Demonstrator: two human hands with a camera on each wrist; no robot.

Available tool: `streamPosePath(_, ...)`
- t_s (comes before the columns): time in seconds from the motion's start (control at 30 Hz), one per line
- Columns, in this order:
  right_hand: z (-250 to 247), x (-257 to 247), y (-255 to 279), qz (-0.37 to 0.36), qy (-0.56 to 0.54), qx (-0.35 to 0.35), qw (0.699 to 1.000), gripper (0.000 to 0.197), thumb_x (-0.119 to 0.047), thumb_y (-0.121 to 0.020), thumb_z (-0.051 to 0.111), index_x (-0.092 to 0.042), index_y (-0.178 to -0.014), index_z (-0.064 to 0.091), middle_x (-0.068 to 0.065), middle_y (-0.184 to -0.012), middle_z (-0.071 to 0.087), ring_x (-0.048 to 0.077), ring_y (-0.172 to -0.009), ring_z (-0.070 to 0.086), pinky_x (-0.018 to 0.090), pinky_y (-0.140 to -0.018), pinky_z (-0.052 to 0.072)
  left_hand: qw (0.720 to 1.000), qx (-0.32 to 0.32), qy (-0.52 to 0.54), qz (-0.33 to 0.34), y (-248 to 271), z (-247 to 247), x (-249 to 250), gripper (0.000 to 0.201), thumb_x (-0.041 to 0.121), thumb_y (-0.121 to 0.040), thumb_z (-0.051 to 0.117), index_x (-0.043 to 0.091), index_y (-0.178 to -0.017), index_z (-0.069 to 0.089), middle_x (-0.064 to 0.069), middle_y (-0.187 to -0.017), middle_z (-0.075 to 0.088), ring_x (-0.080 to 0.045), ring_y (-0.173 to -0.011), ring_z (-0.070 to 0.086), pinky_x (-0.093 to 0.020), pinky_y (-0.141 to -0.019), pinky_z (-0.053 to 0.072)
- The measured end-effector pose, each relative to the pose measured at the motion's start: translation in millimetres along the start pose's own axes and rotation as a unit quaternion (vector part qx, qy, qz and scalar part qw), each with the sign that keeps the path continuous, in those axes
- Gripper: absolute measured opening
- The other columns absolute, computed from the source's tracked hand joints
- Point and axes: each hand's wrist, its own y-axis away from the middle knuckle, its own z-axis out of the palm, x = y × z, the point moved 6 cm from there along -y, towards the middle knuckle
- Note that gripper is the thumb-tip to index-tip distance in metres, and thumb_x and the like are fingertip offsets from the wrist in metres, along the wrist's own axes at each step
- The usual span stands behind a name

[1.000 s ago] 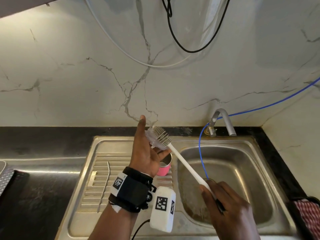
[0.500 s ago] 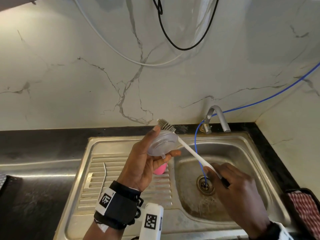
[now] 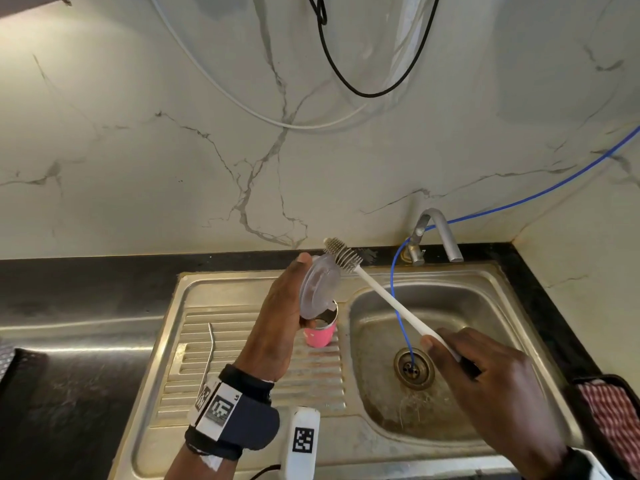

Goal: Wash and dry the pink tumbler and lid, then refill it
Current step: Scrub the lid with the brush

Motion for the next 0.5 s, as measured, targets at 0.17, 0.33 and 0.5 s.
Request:
streamPosePath(0.17, -7.2, -7.9, 1.1, -0.018, 0.007, 0.015, 1.000, 0.015, -0.041, -0.094, 0.067, -0.031, -0.097, 0.078, -0.012, -0.072, 0.057, 0.009, -0.059, 0.054, 0.016, -0.055, 0.038, 0.998, -0.021, -0.053, 0.035, -4.1, 0.6, 6.0, 0.037, 0.058, -0.099, 0.062, 0.023, -0.110, 0.064, 0.008, -0.091, 0.078, -0.017, -0.083, 0.072, -0.011, -0.054, 0.051)
streamPosePath(0.33, -12.2, -18.8, 4.9, -0.029, 0.009, -0.008, 1.000, 0.014, -0.041, -0.092, 0.067, -0.033, -0.098, 0.077, -0.019, -0.076, 0.056, 0.002, -0.059, 0.054, 0.014, -0.053, 0.037, 0.993, -0.013, -0.075, 0.089, 3.2, 0.4, 14.7, 0.035, 0.058, -0.099, 0.041, 0.037, -0.109, 0.067, 0.005, -0.111, 0.072, -0.015, -0.098, 0.069, -0.015, -0.058, 0.052)
streamPosePath(0.5, -13.5, -13.2, -2.9, -0.033, 0.019, 0.006, 0.999, 0.017, -0.036, -0.092, 0.069, -0.024, -0.096, 0.079, -0.027, -0.075, 0.052, -0.004, -0.059, 0.051, 0.005, -0.057, 0.032, 0.988, -0.001, -0.093, 0.122, 4.9, 4.5, 21.8, 0.047, 0.067, -0.086, 0.048, 0.025, -0.101, 0.062, 0.015, -0.098, 0.071, -0.002, -0.092, 0.067, -0.021, -0.074, 0.055)
